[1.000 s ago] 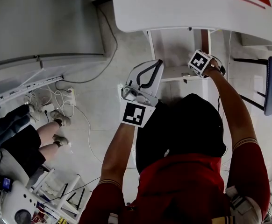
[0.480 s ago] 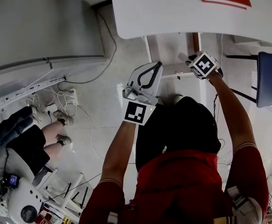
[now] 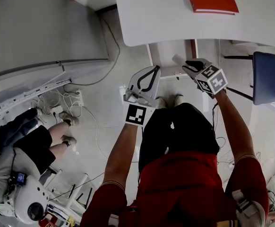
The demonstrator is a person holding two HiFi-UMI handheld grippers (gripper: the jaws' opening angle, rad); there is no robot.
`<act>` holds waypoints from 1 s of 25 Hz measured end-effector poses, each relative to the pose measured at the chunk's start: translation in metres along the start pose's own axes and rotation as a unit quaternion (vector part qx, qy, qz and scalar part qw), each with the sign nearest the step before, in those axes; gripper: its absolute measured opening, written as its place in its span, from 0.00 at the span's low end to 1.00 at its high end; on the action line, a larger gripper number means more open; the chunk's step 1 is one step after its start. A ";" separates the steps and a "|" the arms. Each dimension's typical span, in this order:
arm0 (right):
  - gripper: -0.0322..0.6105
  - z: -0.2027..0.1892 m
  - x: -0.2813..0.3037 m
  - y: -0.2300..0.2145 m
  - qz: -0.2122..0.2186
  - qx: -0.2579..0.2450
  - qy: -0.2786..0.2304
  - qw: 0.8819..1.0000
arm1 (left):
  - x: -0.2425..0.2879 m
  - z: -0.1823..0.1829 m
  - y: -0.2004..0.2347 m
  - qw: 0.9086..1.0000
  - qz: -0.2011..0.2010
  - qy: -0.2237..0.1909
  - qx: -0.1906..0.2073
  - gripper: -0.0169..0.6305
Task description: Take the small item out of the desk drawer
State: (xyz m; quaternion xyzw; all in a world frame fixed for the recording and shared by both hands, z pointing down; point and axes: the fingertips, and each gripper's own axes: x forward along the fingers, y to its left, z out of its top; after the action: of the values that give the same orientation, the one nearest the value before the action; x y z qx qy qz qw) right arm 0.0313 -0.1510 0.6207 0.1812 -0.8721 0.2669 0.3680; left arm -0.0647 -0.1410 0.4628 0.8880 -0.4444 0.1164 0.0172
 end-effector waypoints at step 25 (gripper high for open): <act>0.22 0.184 -0.279 0.176 0.056 -0.029 -0.397 0.916 | -0.077 0.212 -0.023 0.994 0.023 -0.092 -0.052 0.03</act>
State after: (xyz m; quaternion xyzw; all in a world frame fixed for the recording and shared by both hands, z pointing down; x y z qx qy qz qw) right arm 0.0255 -0.0885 0.2484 0.2125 -0.9625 0.1675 -0.0192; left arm -0.0505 -0.0946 0.2414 0.8823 -0.4701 0.0114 0.0201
